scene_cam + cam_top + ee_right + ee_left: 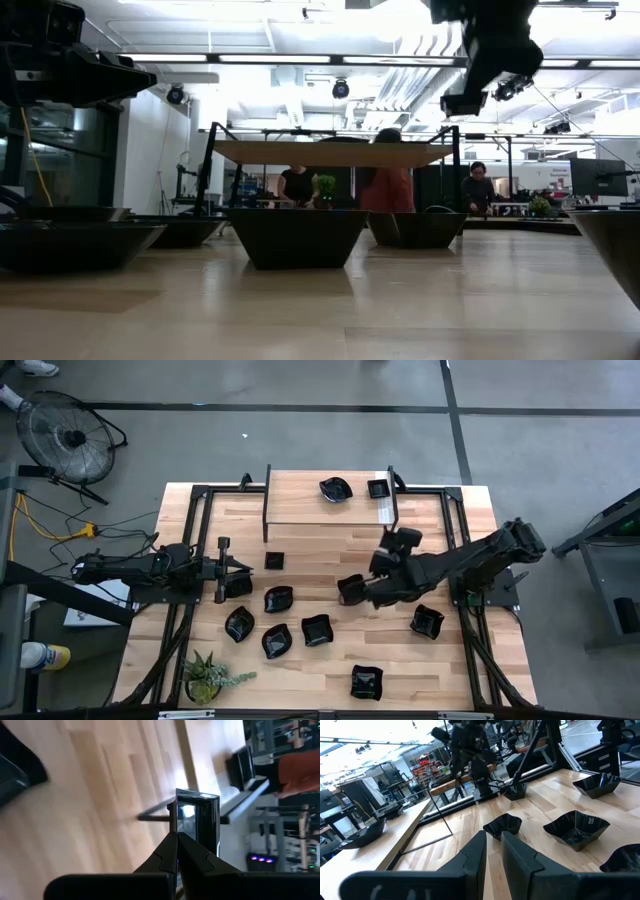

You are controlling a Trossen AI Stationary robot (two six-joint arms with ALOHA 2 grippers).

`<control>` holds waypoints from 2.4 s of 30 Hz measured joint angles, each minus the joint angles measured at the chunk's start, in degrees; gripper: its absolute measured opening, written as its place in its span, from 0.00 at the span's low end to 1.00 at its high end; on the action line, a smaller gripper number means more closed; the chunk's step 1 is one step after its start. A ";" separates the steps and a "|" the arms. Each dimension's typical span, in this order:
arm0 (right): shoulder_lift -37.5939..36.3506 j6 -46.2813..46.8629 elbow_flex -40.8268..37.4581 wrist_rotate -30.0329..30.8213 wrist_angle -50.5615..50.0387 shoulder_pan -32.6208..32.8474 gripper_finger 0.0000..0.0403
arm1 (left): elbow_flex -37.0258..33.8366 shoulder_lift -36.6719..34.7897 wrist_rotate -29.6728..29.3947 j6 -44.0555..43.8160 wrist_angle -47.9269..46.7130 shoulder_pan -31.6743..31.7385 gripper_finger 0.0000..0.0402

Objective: Pick & Place Mini shaped plates
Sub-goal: Stack the black square plate on top of the black square plate on the shelf

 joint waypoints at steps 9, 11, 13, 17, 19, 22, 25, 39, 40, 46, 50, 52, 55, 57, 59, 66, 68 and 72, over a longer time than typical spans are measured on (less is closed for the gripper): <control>-9.29 -4.56 -5.96 3.35 4.30 -1.86 0.00 | 0.00 -0.02 0.00 0.01 0.00 0.00 0.14; -11.04 -6.35 -5.96 5.21 5.27 -2.28 0.00 | 0.00 0.00 -0.02 -0.01 -0.02 0.01 0.14; -12.66 -9.18 -5.96 6.93 6.59 -2.99 0.00 | 0.00 0.00 0.00 0.01 0.00 0.01 0.14; -14.61 -15.71 -5.96 8.71 9.17 -5.70 0.00 | 0.00 -0.01 0.00 -0.01 0.00 0.01 0.14; -15.19 -19.09 -5.96 9.31 10.72 -7.66 0.00 | 0.00 0.00 0.00 0.01 -0.01 0.00 0.14; -15.51 -25.20 -5.96 9.63 14.49 -10.79 0.00 | 0.00 0.00 0.00 -0.01 0.00 0.01 0.14; -15.51 -31.97 -5.96 9.33 19.66 -14.21 0.00 | 0.00 0.00 0.00 -0.01 0.00 0.00 0.14; -12.15 -57.08 -5.96 2.08 39.49 -26.35 0.00 | 0.00 0.00 0.00 -0.01 -0.01 0.00 0.14; -11.70 -58.33 -5.96 1.28 40.63 -26.69 0.01 | 0.00 0.00 0.00 -0.01 0.00 0.01 0.14; -9.90 -61.19 -5.96 -1.59 43.27 -28.90 0.01 | 0.00 -0.02 0.00 0.00 0.00 0.00 0.14; -8.75 -61.22 -5.96 -4.98 43.27 -31.43 0.01 | 0.00 0.00 0.00 0.01 0.00 0.01 0.14; -8.07 -62.14 -5.96 -6.44 43.27 -32.80 0.01 | 0.00 -0.01 0.00 0.00 0.00 0.00 0.14; -7.38 -66.43 -5.96 -7.93 43.29 -34.45 0.01 | 0.00 -0.01 0.00 0.00 0.00 0.01 0.14; -7.03 -69.95 -5.96 -9.18 43.29 -35.52 0.00 | 0.00 0.00 0.00 -0.01 0.00 0.01 0.14; -6.85 -73.00 -5.96 -10.44 43.29 -36.38 0.00 | 0.00 0.00 0.00 0.00 0.00 0.01 0.14; -6.68 -77.17 -5.96 -16.17 43.03 -38.95 0.01 | 0.00 0.00 0.00 -0.01 0.00 0.00 0.14; -6.68 -78.19 -5.96 -17.37 42.73 -39.71 0.00 | 0.00 0.00 0.00 0.00 -0.01 -0.01 0.14; -6.68 -79.20 -5.96 -18.77 42.72 -41.16 0.01 | 0.00 0.00 0.00 -0.01 0.00 -0.01 0.14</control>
